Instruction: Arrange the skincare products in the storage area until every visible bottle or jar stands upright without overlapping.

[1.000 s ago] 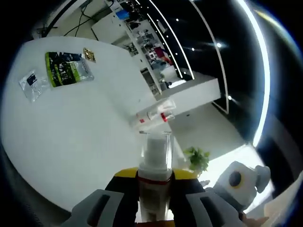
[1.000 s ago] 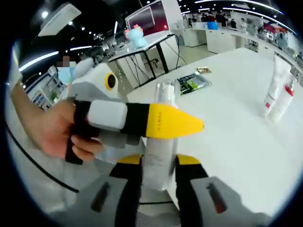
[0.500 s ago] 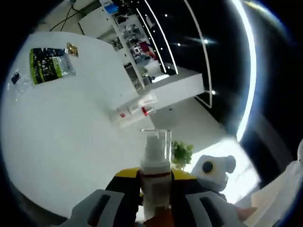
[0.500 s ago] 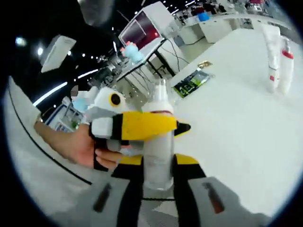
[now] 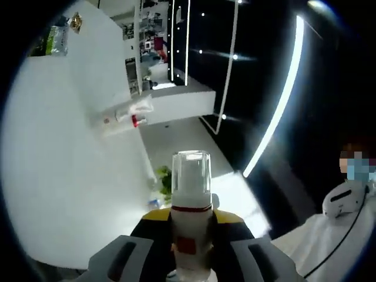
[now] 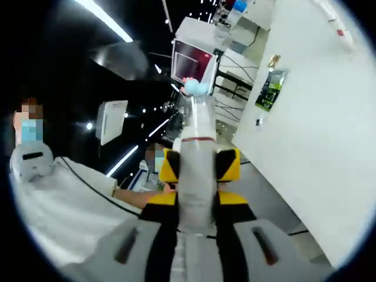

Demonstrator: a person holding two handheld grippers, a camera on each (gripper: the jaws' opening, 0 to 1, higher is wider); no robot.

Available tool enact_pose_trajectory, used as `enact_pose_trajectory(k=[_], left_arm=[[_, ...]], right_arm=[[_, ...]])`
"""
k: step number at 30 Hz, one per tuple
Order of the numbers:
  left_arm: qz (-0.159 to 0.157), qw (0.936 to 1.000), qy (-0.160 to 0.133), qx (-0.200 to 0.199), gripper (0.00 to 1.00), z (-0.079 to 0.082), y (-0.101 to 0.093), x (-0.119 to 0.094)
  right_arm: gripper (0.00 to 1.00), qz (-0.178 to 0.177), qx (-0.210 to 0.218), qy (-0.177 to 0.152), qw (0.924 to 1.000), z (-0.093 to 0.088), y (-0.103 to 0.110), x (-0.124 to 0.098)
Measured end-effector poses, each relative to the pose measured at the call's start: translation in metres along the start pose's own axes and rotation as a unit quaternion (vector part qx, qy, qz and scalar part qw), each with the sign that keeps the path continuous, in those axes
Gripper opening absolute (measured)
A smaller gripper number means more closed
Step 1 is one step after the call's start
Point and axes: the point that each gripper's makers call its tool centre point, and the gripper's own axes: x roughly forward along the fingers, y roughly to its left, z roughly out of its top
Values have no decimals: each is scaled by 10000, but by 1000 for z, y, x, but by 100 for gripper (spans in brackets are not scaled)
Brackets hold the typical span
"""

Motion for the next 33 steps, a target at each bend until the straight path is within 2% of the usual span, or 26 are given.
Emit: enact_pose_trajectory(k=[1,3,5,6,7,10,11,12,13,14,15,16,18,19,20,21,23,24,25,26,27,29,30,31,32,33], left_arm=[[155,9998,-26,77,25,1,6,-1],[485,9984,-80,291,25,4,18,-3],[688,9967,-154,396,25,8,25,-5],[884,9944,-243,530,25,12,31,-8],[1015,9925,-308,601,25,14,34,-10],[1535,9843,-469,737,25,22,50,-17],[1739,9805,-513,759,25,24,56,-20],[1930,9768,-554,744,25,26,61,-23],[2149,9701,-658,918,25,30,66,-25],[2314,9650,-633,1063,25,30,69,-26],[2476,9604,-589,1131,25,29,72,-26],[2442,9619,-570,1090,25,27,70,-24],[2441,9619,-586,1087,25,25,66,-21],[2430,9620,-611,1087,25,25,64,-20],[2434,9619,-613,1082,25,24,63,-20],[2512,9581,-676,1201,25,29,65,-24],[2396,9615,-626,1190,25,30,63,-26],[2194,9688,-633,962,25,29,57,-25],[2049,9725,-666,889,25,29,53,-24],[1900,9756,-634,898,24,28,48,-22],[1578,9802,-579,1049,24,27,38,-17],[1315,9845,-403,1092,24,23,29,-13],[1036,9879,-368,1097,25,22,20,-10],[824,9908,-342,1018,26,21,12,-8],[471,9948,-332,837,27,21,0,-6],[305,9964,-317,719,27,21,-6,-6]], right_arm=[[24,-251,-23,-60,9997,2,-8,0],[24,-537,-188,-101,9983,3,-16,-1],[25,-1004,-695,-143,9924,5,-27,-1],[27,-1425,-909,-124,9855,6,-36,-2],[28,-1650,-1023,-96,9809,5,-40,-2],[31,-2265,-1567,176,9612,2,-50,1],[32,-2633,-1886,261,9457,5,-56,2],[34,-2884,-1957,331,9367,5,-61,1],[34,-3203,-2157,455,9213,6,-67,2],[34,-3246,-2390,499,9138,8,-68,6],[34,-3460,-2479,551,9032,10,-72,9],[34,-3549,-2577,594,8967,12,-74,13],[33,-3542,-2613,599,8959,14,-74,20],[30,-3643,-2677,737,8889,14,-78,20],[30,-3739,-2674,744,8849,15,-80,19],[29,-3631,-2728,729,8879,16,-78,20],[26,-3583,-2684,657,8918,18,-77,18],[26,-3342,-2694,581,9013,19,-70,17],[25,-3114,-2606,511,9124,19,-64,16],[25,-2922,-2514,458,9216,18,-59,15],[25,-2612,-2348,295,9358,19,-51,14],[25,-2118,-1832,194,9598,16,-40,11],[25,-1703,-1521,30,9736,18,-29,8],[25,-1356,-1319,-33,9819,18,-20,8],[25,-880,-962,-212,9912,21,-7,4],[25,-542,-722,-250,9956,20,2,3]])
